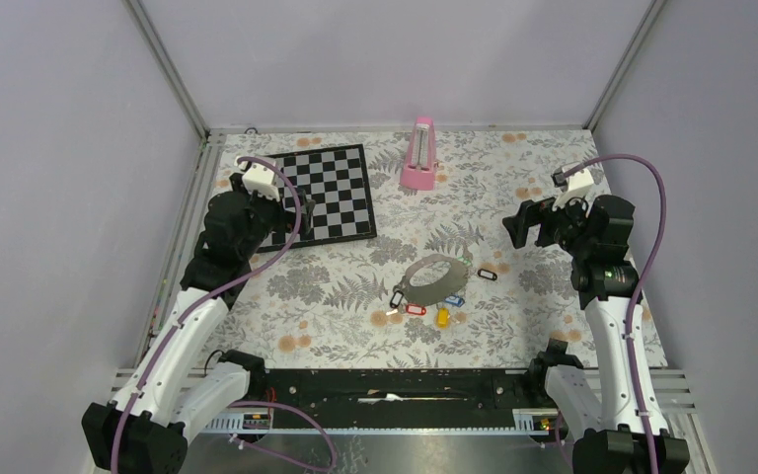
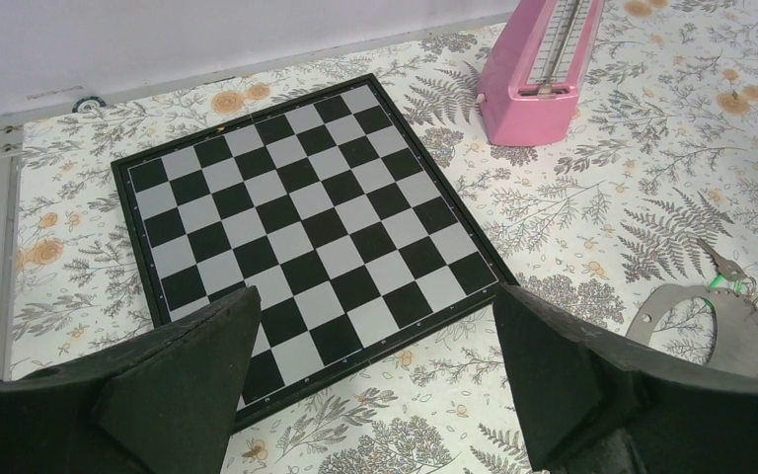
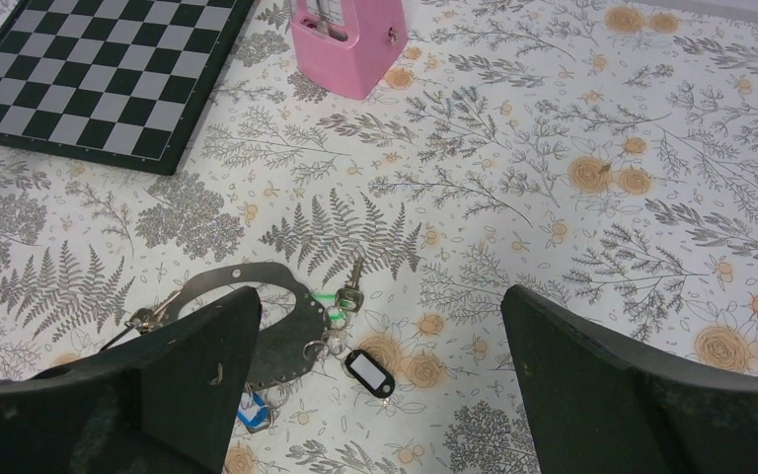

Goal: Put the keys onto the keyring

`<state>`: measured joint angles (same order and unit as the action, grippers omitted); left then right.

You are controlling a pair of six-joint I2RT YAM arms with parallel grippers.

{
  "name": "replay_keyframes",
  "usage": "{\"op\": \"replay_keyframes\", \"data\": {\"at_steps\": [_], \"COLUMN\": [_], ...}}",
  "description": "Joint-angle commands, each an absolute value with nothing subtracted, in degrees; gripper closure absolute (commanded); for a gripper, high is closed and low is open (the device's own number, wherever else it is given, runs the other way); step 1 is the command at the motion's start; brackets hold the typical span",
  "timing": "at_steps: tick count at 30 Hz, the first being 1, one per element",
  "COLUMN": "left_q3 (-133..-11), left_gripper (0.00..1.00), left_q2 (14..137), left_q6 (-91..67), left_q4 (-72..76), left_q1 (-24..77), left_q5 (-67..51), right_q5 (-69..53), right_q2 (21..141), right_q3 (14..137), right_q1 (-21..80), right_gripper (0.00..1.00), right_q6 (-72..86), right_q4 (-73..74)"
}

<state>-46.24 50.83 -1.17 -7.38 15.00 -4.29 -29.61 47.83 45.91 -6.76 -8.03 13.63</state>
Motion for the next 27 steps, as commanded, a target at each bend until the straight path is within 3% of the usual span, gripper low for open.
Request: {"op": "replay_keyframes", "data": {"at_steps": [1,27], "left_q3": [-46.1,-45.7], "left_gripper": [0.01,0.01], "left_q2": [49.8,49.7], "left_q6": [-1.7,-1.8], "left_q4": [-4.7,-5.2], "left_q1": [14.5,13.6], "left_q5": [-4.1,-3.9], "right_q5": [-30.4,-33.4], "right_q2": [46.8,46.3], "right_q3": [46.3,45.8], "right_q1": [-6.9,-6.9], "right_gripper": [0.0,0.0], "right_q6": [-9.4,-10.6], "right_q4": [13.3,13.8]}}
